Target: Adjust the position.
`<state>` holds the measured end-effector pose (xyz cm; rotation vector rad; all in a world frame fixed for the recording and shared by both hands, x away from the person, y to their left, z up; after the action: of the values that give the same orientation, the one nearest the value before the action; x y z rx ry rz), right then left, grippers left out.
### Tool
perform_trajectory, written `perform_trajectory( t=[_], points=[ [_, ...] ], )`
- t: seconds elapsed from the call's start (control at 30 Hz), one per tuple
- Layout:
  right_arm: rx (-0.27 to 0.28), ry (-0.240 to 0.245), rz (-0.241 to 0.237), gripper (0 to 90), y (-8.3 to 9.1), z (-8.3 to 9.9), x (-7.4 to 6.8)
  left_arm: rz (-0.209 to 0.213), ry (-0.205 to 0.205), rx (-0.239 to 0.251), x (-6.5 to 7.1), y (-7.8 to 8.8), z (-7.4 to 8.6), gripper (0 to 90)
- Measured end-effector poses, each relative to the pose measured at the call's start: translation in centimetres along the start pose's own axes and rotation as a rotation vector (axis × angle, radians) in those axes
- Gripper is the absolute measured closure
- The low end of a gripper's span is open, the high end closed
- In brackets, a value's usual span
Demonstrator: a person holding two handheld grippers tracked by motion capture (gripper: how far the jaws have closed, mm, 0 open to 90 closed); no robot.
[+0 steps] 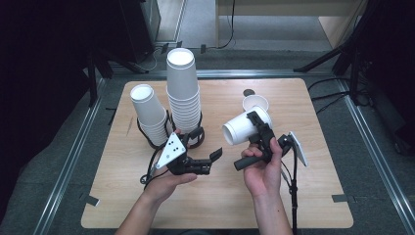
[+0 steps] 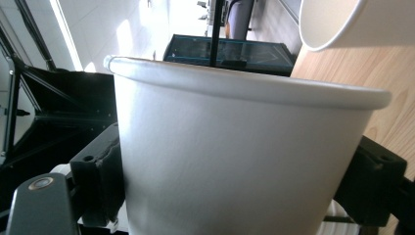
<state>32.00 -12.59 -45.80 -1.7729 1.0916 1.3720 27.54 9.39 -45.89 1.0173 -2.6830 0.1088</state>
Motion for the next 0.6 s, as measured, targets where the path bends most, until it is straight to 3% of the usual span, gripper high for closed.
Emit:
perform_trajectory(
  t=[0.6],
  points=[
    [0.058, 0.151, 0.012, 14.4, 0.9, -1.6, -0.8, 0.0, -0.003, -0.003, -0.1, 0.0, 0.0, 10.1]
  ],
)
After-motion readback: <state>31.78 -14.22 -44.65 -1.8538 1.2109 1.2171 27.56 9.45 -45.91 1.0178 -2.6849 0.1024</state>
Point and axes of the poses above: each handheld gripper's, and its own axes: y roughly backward along the jaws, z roughly out of its underside, x roughly to its right, the point moved 3 cm from there along -y, roughly forward along the jaws, and after that the axes turned 11 degrees about y, right-handed, at the moved point
